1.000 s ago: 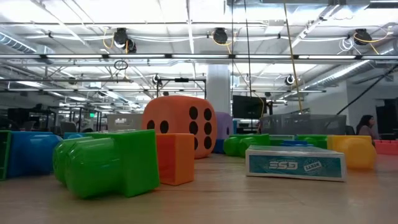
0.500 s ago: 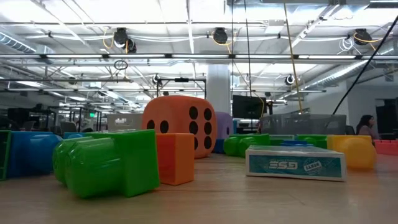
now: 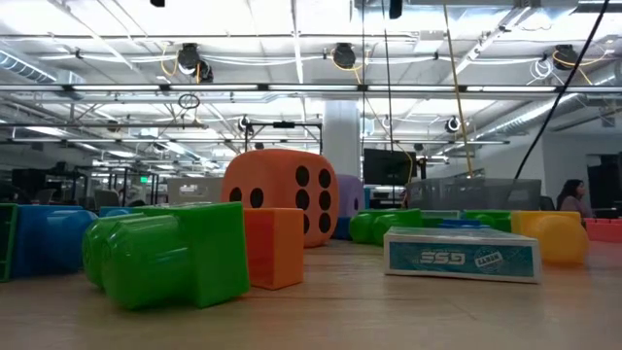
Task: Pick & Place Toys
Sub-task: Put the purple dice into the blue bin
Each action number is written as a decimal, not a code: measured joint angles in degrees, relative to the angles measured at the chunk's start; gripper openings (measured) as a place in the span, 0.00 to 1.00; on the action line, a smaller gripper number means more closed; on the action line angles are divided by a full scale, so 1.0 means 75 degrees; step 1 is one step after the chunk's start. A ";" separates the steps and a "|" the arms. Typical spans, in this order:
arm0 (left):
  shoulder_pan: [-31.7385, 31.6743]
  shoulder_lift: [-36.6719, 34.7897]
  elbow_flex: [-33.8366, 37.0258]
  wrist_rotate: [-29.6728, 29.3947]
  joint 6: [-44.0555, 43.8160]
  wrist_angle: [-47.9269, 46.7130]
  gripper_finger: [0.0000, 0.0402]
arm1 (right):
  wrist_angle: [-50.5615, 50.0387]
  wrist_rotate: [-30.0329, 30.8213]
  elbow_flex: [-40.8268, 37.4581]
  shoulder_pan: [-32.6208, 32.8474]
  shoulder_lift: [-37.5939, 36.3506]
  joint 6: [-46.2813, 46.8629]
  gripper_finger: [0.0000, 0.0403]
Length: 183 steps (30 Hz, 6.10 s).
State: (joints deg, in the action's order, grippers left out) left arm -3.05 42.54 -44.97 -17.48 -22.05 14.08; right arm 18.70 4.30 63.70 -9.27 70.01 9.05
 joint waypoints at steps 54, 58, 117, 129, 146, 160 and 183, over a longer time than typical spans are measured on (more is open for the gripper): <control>-0.1440 0.0129 -0.0003 0.1993 0.1572 -0.3120 0.40 | -0.6388 -0.0610 0.2285 0.0055 0.3829 -0.0745 0.82; -0.1443 0.0126 -0.0003 0.1990 0.1345 -0.3165 0.56 | -0.6522 -0.0608 0.2285 0.0052 0.3837 -0.1408 0.81; -0.1310 0.5520 -0.0006 0.3332 0.3107 -0.1755 0.56 | -0.5540 -0.0346 0.0009 -0.0236 0.3682 -0.2106 0.79; -0.1311 0.6438 -0.0006 0.3370 0.3131 -0.0948 0.56 | -0.4179 -0.0367 -0.0511 -0.0766 0.3682 -0.2097 0.79; -0.1370 0.6820 -0.0003 0.3391 0.3166 -0.0542 0.56 | -0.3561 -0.1398 -0.0554 -0.0674 0.3682 -0.2095 0.77; -0.1408 0.6804 -0.0019 0.3196 0.3325 -0.1204 0.56 | -0.3832 -0.2514 -0.0560 -0.0447 0.3519 -0.2023 0.60; -0.1118 0.6814 -0.0004 0.3219 0.3269 -0.0985 0.56 | -0.4000 -0.1575 -0.0560 -0.0819 0.3557 -0.4219 0.47</control>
State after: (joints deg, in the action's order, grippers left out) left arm -11.44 93.65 -45.00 6.67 2.47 6.69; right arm -11.30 -7.51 59.51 -15.42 96.69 -22.59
